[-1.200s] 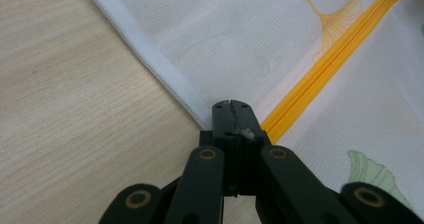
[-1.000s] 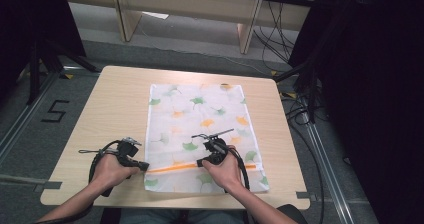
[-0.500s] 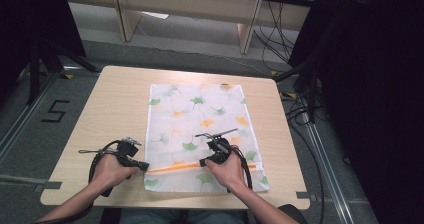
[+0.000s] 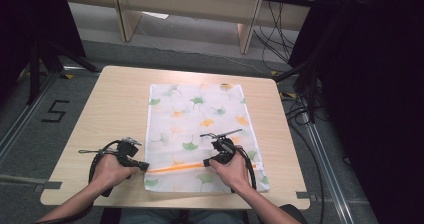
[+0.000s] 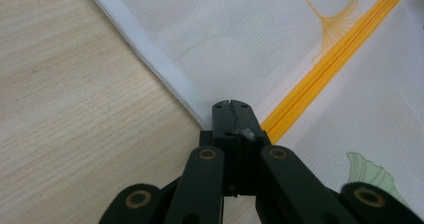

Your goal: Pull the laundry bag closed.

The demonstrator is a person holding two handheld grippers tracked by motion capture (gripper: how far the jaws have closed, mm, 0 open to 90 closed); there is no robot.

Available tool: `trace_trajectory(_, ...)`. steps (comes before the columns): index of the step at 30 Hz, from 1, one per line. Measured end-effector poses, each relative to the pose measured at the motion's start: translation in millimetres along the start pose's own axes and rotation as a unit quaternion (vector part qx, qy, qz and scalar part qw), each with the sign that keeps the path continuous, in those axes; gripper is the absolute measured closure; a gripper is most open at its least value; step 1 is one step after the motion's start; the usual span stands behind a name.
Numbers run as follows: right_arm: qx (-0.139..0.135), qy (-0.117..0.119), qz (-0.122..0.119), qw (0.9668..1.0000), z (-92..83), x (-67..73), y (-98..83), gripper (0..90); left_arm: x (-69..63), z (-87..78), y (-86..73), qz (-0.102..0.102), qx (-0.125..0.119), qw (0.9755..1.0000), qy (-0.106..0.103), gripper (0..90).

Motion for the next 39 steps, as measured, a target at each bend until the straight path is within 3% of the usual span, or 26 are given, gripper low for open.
trace_trajectory(1,-0.002,0.001,-0.013,0.9999,0.4,-2.0,0.3,90.0,0.0,-0.1,0.0,0.001,0.000,1.0000,0.000,90.0)
trace_trajectory(4,0.001,0.001,0.008,1.0000,-0.3,-1.4,-0.5,90.0,0.1,-0.1,0.0,0.001,0.000,1.0000,0.000,90.0)
trace_trajectory(5,0.003,0.005,0.000,1.0000,-0.9,-4.2,-0.6,90.0,0.0,-0.1,0.0,0.001,0.000,1.0000,0.000,90.0)
trace_trajectory(6,-0.001,-0.005,0.001,1.0000,-1.6,-4.0,-1.1,90.0,0.1,0.0,0.0,0.001,0.000,1.0000,0.000,90.0)
trace_trajectory(10,-0.002,-0.005,0.009,0.9999,-3.4,-5.9,-1.9,90.0,0.1,-0.1,0.0,0.001,0.000,1.0000,0.000,90.0)
trace_trajectory(12,-0.001,-0.006,0.000,1.0000,-4.1,-9.1,-2.4,90.0,0.1,0.0,0.0,0.001,0.000,1.0000,0.000,90.0)
trace_trajectory(20,-0.001,-0.014,0.020,0.9997,-9.3,-15.1,-5.6,90.0,-0.1,-0.1,0.0,0.001,0.000,1.0000,0.001,90.0)
trace_trajectory(32,-0.005,-0.011,0.020,0.9997,-13.4,-21.3,-8.0,90.0,-0.7,0.4,0.0,-0.004,-0.003,1.0000,0.001,90.0)
trace_trajectory(36,-0.004,-0.025,0.027,0.9993,-14.3,-24.9,-8.6,90.0,0.0,-0.1,0.2,0.003,0.001,1.0000,0.001,90.0)
trace_trajectory(39,-0.006,-0.017,0.030,0.9994,-15.5,-25.3,-9.7,90.0,-0.2,-0.3,0.3,0.003,0.003,1.0000,0.003,90.0)
Point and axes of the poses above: each handheld gripper's, and its own axes: z roughly forward along the jaws, y roughly out of its top, x roughly to its left, the point moved 1 cm from there along z, roughly forward along the jaws, and after that the axes turned 4 degrees about y, right-handed, at the moved point
